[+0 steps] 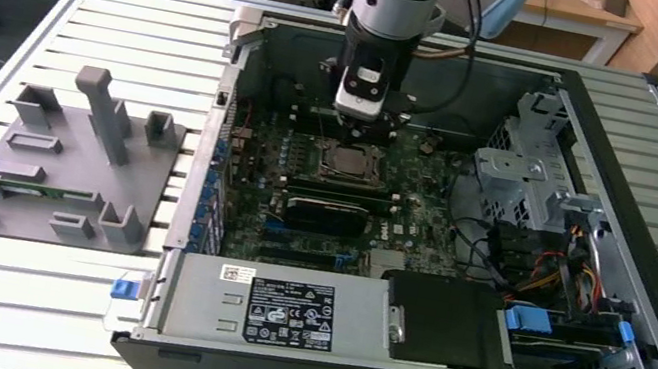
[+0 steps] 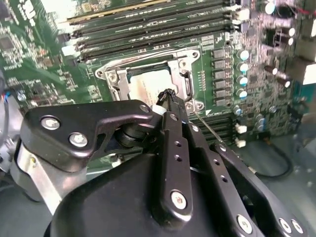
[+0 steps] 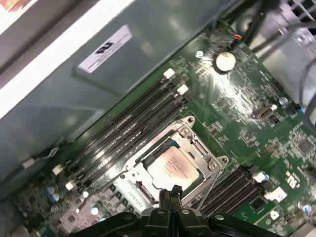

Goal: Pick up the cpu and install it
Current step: 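Install the first cpu locking lever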

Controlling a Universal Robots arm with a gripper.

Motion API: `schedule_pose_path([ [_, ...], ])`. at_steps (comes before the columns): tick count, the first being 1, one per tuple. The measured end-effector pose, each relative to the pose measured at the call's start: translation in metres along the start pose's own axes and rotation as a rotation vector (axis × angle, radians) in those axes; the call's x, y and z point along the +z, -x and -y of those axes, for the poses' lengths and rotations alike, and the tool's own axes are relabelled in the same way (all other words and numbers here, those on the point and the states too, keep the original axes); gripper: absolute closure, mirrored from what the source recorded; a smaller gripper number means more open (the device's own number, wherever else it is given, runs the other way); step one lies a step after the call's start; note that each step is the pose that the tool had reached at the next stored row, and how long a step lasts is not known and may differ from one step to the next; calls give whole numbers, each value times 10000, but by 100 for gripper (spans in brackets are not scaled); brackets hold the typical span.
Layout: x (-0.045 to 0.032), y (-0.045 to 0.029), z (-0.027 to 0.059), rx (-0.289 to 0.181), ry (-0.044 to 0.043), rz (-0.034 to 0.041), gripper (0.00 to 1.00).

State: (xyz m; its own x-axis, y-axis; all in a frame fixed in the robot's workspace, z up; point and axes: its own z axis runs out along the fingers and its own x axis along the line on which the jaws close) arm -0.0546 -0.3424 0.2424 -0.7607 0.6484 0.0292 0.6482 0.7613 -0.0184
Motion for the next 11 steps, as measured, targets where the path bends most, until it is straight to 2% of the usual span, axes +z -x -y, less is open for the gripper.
schedule_pose_path([
  [11,7,0,0,-1994,-58,37,89],
])
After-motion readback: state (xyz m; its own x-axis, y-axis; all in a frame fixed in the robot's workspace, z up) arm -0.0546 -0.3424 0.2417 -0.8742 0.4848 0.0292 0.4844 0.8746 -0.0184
